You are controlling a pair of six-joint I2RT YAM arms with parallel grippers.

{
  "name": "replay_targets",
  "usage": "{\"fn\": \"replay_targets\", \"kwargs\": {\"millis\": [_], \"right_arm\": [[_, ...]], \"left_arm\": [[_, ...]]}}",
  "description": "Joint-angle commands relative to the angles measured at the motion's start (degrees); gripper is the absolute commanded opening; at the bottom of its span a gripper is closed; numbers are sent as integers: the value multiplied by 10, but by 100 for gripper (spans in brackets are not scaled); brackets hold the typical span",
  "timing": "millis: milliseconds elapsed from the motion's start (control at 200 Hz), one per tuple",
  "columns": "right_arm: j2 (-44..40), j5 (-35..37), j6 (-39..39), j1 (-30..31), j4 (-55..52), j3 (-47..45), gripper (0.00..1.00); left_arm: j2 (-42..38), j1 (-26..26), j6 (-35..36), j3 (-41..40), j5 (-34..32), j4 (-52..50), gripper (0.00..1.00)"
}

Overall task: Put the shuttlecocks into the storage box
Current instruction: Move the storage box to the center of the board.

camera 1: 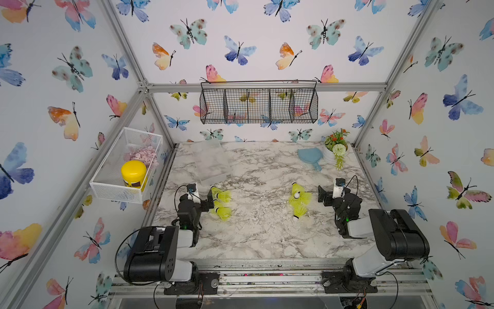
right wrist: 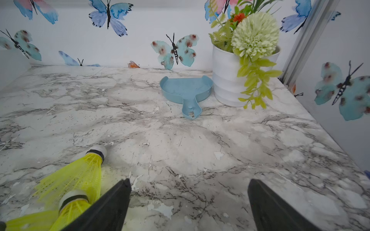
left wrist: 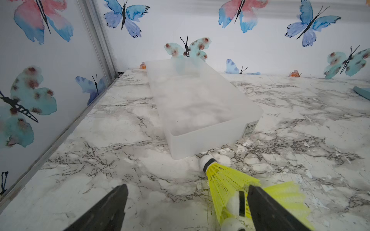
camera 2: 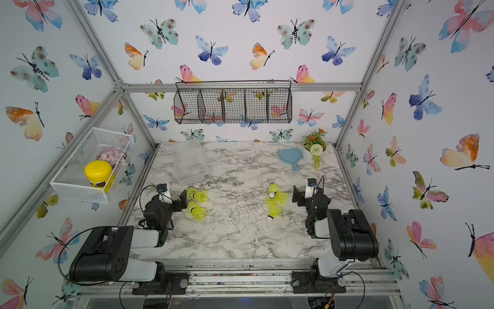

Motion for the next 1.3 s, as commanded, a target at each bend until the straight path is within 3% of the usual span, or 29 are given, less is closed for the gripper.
{"fn": "replay_targets", "kwargs": {"millis": [0, 746, 1006, 1156, 1291], "right_arm": [[-9, 2, 1, -3, 2, -5, 98], [-11, 2, 1, -3, 5, -7, 98], [-78, 65, 24, -2, -14, -28, 98], [-128, 89, 40, -3, -98, -6, 98], [-175, 73, 79, -3, -260, 54, 98]], "left_arm": [[-10, 2, 4, 8, 9, 0, 98], [-11, 2, 3, 6, 10, 2, 98], [-94, 4, -41, -40, -91, 18, 98], [-154, 4, -62, -17, -140, -70, 98], [-177, 4, -102, 71, -182, -246, 98]]}}
